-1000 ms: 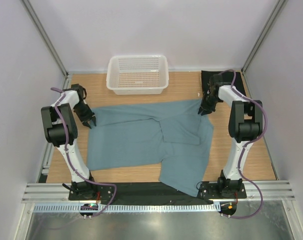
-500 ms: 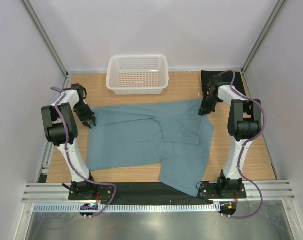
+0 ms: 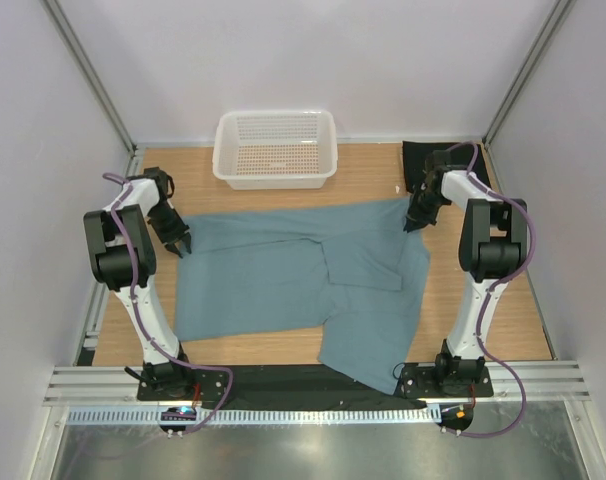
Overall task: Fold and stack the t-shirts
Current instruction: Fold the tshirt
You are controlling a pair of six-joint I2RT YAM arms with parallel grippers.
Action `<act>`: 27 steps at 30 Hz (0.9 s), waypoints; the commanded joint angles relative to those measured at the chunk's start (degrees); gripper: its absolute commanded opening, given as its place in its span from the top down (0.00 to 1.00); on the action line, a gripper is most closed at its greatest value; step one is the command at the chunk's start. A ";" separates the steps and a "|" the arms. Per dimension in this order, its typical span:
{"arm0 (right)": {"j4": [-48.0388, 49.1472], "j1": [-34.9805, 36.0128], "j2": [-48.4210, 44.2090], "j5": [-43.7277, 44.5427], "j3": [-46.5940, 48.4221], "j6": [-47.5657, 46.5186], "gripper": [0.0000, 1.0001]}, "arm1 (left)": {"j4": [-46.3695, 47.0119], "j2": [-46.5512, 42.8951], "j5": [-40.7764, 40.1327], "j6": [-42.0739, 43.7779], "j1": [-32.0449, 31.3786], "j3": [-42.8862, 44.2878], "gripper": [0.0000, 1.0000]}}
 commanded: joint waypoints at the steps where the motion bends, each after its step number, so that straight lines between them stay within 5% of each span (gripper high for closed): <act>1: -1.11 -1.31 -4.56 5.29 -0.51 -0.69 0.99 | 0.22 4.86 -6.09 1.61 0.48 -2.34 0.71; 6: 0.29 -1.75 -2.03 2.85 0.62 -2.19 0.99 | 0.49 5.39 -5.48 1.78 0.48 -2.35 0.72; 12: -4.88 -1.14 -2.98 2.02 4.32 -2.36 0.70 | -1.09 0.83 -2.68 2.05 0.48 -0.68 0.62; 16: -8.49 -0.08 -9.92 1.78 0.28 -2.80 0.64 | -2.59 -4.54 1.37 0.38 0.39 1.17 0.50; 22: -4.73 5.10 -16.78 -1.30 -8.42 -2.28 0.58 | 1.69 -9.73 6.90 -2.52 -0.83 2.40 0.51; 27: -3.31 7.03 -14.16 -6.31 -5.88 -0.52 0.54 | 4.53 -4.91 12.36 -4.98 -2.41 5.47 0.54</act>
